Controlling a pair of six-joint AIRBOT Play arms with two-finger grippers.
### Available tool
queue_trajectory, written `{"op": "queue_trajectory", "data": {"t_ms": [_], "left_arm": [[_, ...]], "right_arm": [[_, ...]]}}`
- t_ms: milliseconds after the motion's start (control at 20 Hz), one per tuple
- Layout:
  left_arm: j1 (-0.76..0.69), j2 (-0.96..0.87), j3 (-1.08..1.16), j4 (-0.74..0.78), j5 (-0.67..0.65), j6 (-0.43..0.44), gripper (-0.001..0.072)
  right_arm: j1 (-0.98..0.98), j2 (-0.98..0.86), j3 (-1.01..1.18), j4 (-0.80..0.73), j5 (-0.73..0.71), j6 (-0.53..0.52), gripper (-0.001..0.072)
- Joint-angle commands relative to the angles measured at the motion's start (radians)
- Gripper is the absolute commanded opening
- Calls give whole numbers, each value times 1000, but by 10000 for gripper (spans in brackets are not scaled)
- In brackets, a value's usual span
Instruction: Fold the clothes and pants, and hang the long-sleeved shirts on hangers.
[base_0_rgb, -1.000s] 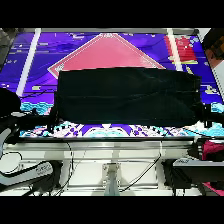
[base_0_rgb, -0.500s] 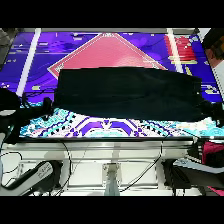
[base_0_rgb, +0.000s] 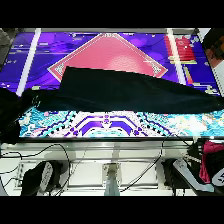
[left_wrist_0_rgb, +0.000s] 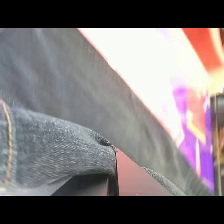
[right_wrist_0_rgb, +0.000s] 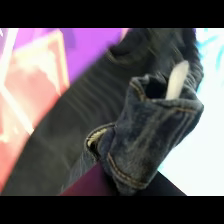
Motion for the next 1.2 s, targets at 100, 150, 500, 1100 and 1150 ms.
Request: {"op": "queue_trajectory", "data": {"t_ms": [100, 150, 500, 1100, 1150], "left_arm": [[-109, -193, 50, -155, 184, 56, 9], [-147, -269, 75, -208, 219, 85, 9], [-330, -751, 371, -359, 331, 224, 9], [-375, -1313, 1089, -914, 431, 509, 504], [-375, -1315, 1089, -910, 411, 521, 486]], "right_arm": [[115, -100, 15, -5, -319, 335, 35], [120, -135, 15, -7, -330, 375, 35], [151, -315, 15, 2, -384, 572, 35], [318, -866, 716, 360, -294, 335, 511], [318, -883, 750, 322, -256, 333, 510]]}}
